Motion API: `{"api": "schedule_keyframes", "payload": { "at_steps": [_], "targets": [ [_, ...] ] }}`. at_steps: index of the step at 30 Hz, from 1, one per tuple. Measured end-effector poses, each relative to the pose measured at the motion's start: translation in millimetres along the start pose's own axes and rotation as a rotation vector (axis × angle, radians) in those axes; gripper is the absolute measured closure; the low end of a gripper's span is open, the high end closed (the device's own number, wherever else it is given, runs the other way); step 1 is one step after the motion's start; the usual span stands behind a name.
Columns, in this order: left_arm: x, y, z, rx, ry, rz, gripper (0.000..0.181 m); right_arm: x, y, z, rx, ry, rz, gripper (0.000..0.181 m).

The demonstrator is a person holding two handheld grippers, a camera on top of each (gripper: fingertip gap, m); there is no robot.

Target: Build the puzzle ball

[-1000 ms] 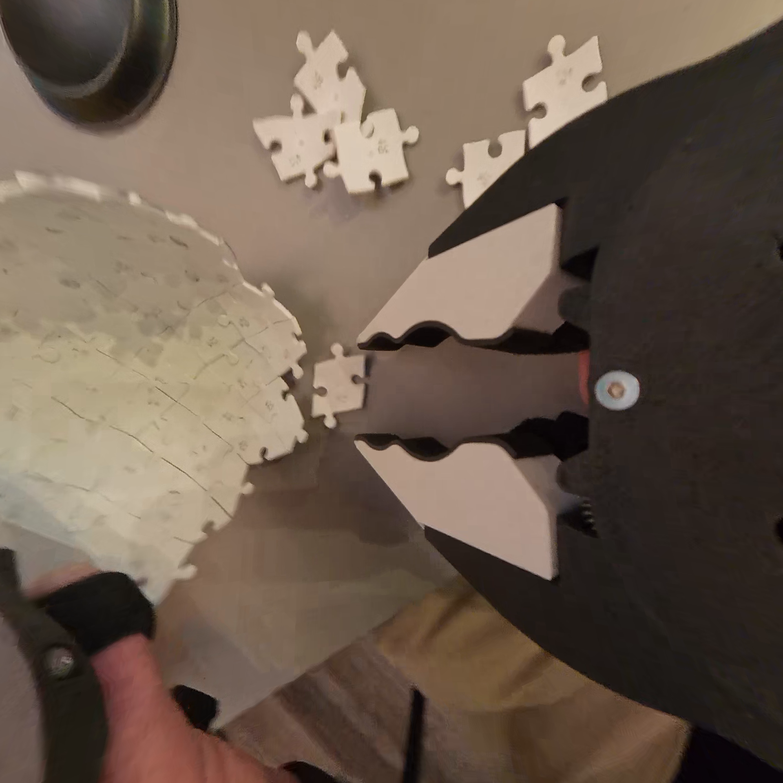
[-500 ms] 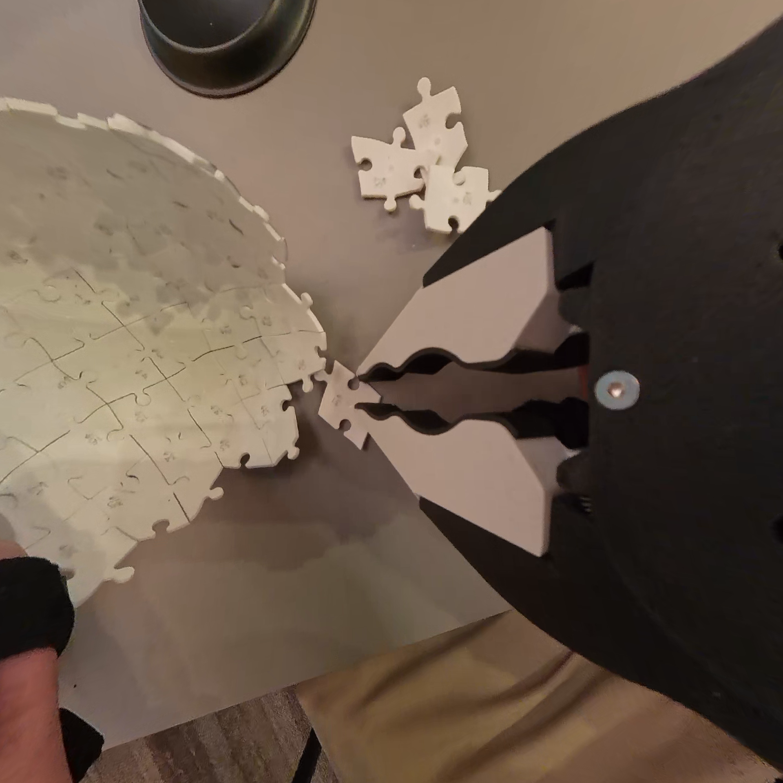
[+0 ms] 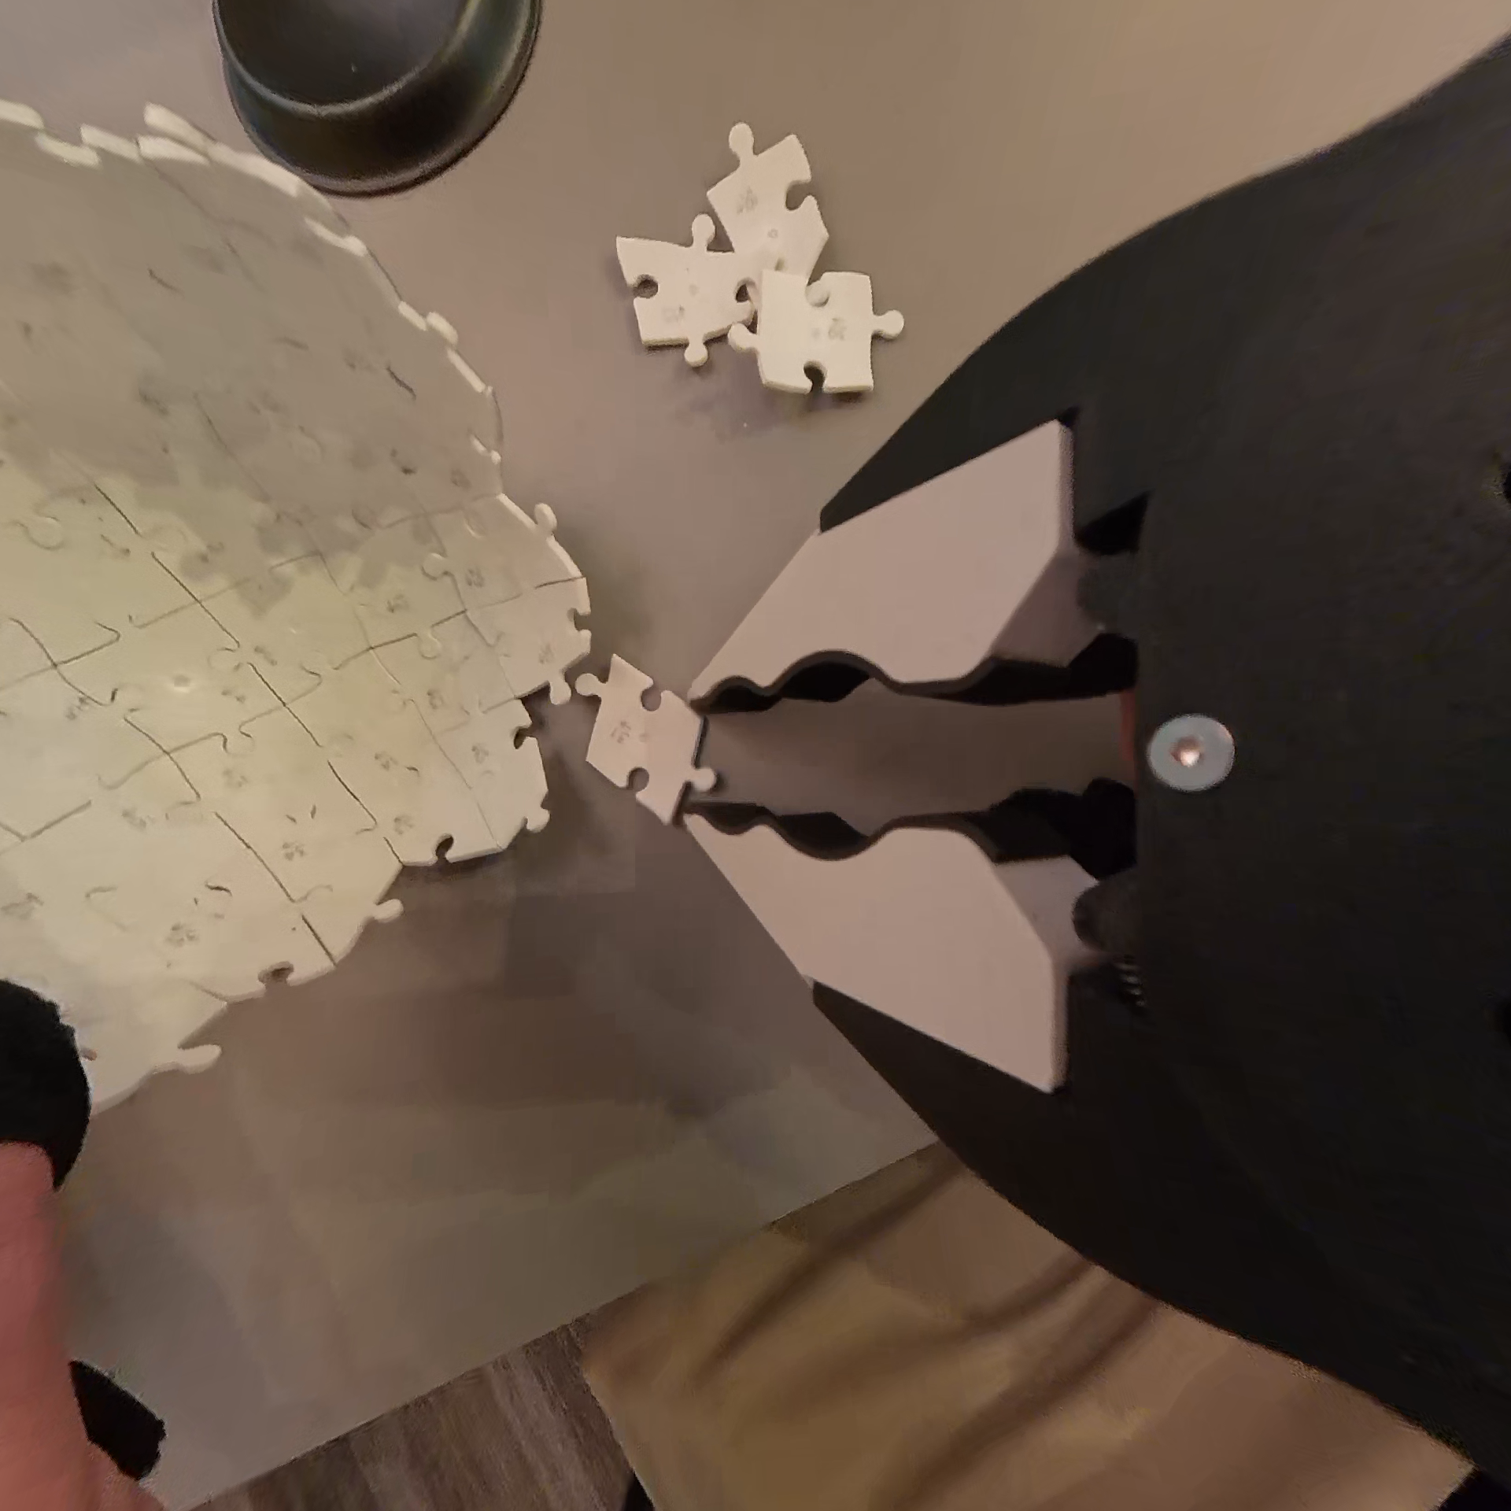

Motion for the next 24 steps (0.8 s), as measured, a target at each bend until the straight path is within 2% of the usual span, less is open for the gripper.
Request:
{"api": "schedule_keyframes", "payload": {
  "at_steps": [3,13,20,24],
  "targets": [
    [0,1,0,0.0,0.0,0.001,0.177,1,0,0,0.002,-0.008,-0.018,0.177],
    [1,2,-2,0.005,-0.007,0.008,0.178,-8,-3,6,-0.068,-0.05,0.021,0.178],
    [1,1,-1,0.02,-0.015,0.015,0.177,-18,-7,18,-0.166,-0.022,0.072,0.178],
    [1,0,-1,0.026,-0.021,0.02,0.178,-12,-13,21,-0.202,0.017,0.072,0.178]
  ]
}}
Point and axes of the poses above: each gripper's, where its closed fingertips meet, x out along the fingers, z out of its top, y = z × x across the jaws, the point moved 9 cm from there along -x, back along the fingers, and after that the axes turned 5 degrees about -z, right-handed, at the moved point
